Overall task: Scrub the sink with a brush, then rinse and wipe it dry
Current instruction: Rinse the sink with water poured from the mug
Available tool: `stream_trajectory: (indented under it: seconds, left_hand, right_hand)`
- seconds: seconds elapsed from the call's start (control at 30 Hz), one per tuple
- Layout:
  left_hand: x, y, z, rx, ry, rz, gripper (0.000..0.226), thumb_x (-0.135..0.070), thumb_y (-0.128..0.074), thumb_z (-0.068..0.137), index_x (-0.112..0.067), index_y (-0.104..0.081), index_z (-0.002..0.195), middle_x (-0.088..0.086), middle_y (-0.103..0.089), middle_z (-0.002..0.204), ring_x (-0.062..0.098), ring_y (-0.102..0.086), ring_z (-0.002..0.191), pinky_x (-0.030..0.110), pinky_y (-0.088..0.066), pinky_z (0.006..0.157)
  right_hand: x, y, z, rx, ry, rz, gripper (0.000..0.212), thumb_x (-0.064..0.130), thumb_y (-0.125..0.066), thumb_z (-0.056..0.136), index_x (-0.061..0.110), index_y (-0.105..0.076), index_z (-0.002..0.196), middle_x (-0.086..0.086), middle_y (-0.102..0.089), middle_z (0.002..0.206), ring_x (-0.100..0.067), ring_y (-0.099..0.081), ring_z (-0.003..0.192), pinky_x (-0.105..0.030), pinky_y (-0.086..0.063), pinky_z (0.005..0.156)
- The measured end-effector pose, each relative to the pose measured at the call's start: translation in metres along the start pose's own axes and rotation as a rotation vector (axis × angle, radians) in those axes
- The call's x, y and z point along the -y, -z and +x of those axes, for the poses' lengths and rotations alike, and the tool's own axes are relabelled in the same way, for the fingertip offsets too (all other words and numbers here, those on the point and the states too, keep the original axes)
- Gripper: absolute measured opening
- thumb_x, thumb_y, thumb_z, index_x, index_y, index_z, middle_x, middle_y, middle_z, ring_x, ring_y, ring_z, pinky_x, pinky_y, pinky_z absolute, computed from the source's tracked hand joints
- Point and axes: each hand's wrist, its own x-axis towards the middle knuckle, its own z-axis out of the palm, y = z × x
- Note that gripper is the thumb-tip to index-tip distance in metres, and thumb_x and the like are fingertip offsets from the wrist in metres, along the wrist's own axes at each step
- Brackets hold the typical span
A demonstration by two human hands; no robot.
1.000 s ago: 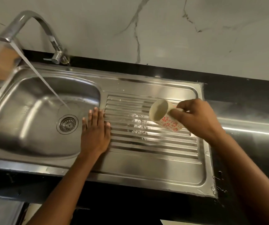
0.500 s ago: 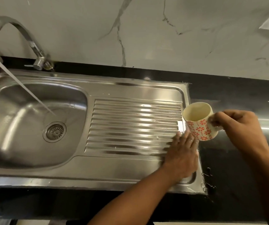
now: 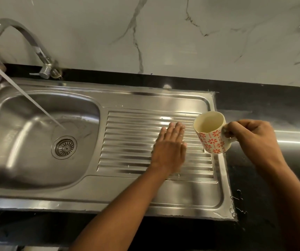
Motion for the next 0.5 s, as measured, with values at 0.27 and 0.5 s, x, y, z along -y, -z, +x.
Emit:
stream_trajectory:
  seconds: [0.27,0.5]
  left_hand:
    - [0.134,0.024,-0.044,-0.119,0.336,0.087,0.062,-0.047,-0.006,0.11,-0.02,0.0,0.165,0.004,0.001,0.174,0.023,0.003,0.161,0.05,-0.009,0.131]
    - [0.131,0.042,-0.026,-0.159,0.404,0.096,0.067,-0.049,-0.01,0.109,-0.015,-0.001,0.165,0.01,0.004,0.174,0.028,0.005,0.16,0.052,-0.004,0.13]
  right_hand:
    - [0.004,-0.027,0.015,0.04,0.036,0.023,0.025,0.025,-0.065,0.095,0.013,-0.079,0.078,0.004,-0.078,0.077,-0.01,-0.075,0.073,-0.033,-0.06,0.075]
    - [0.005,-0.022,0.016,0.0,0.063,0.095,0.026,0.02,-0.063,0.098,0.013,-0.078,0.078,0.007,-0.077,0.074,-0.01,-0.075,0.075,-0.029,-0.057,0.074]
